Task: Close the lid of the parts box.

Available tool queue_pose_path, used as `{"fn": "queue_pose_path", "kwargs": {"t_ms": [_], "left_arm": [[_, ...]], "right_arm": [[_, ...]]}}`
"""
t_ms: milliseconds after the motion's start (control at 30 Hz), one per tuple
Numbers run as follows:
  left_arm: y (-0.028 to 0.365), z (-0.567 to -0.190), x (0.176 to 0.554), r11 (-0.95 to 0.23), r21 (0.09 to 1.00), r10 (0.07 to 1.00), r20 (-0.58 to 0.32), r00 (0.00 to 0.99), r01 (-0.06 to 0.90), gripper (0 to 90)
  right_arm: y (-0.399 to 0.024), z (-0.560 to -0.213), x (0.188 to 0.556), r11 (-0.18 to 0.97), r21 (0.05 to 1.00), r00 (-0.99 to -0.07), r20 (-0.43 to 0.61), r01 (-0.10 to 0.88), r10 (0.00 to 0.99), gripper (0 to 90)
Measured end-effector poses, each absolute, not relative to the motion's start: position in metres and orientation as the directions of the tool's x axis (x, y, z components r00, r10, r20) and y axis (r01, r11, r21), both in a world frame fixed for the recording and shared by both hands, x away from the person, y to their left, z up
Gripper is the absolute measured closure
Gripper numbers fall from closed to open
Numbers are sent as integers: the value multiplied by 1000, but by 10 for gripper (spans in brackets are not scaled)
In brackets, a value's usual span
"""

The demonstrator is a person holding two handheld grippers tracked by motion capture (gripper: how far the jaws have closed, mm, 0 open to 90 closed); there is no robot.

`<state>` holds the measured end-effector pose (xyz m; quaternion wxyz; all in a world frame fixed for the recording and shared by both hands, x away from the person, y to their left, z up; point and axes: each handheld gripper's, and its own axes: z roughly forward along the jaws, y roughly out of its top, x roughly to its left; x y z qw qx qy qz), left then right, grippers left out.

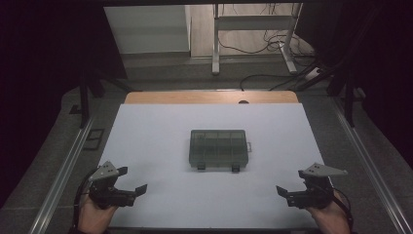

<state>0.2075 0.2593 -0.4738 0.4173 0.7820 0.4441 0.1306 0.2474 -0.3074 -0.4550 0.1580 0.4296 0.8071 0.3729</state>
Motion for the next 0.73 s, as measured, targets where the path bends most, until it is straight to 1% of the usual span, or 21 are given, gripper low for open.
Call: {"fn": "queue_pose_path", "kwargs": {"t_ms": [267,533,733], "left_arm": [[268,-475,196,-272,762,829,-125,546,587,6],[273,-482,188,-285,739,837,-118,534,611,5],[272,-483,187,-293,738,840,-105,532,608,0]], "right_arm": [[-319,-455,240,336,726,-558,79,600,826,9],[-328,-459,234,329,720,-538,72,611,840,9],[-330,-460,234,328,716,-535,75,617,841,6]]}}
